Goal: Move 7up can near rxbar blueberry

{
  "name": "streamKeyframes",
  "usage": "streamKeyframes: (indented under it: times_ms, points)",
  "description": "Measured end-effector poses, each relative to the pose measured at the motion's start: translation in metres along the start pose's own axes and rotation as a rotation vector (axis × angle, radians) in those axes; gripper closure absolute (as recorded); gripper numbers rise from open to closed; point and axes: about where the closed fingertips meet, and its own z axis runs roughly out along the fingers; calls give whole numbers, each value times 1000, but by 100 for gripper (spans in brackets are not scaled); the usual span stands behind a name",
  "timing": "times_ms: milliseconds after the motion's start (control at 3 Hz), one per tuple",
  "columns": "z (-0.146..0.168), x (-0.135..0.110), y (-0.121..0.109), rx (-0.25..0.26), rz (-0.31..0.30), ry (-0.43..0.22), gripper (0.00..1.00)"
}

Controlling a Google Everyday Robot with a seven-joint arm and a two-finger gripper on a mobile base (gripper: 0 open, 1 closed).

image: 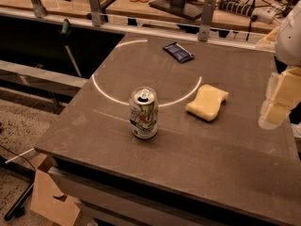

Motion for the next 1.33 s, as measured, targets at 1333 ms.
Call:
streamKeyframes:
  times_ms: [1333]
  points:
    - [48,-1,26,-80,72,-545,0]
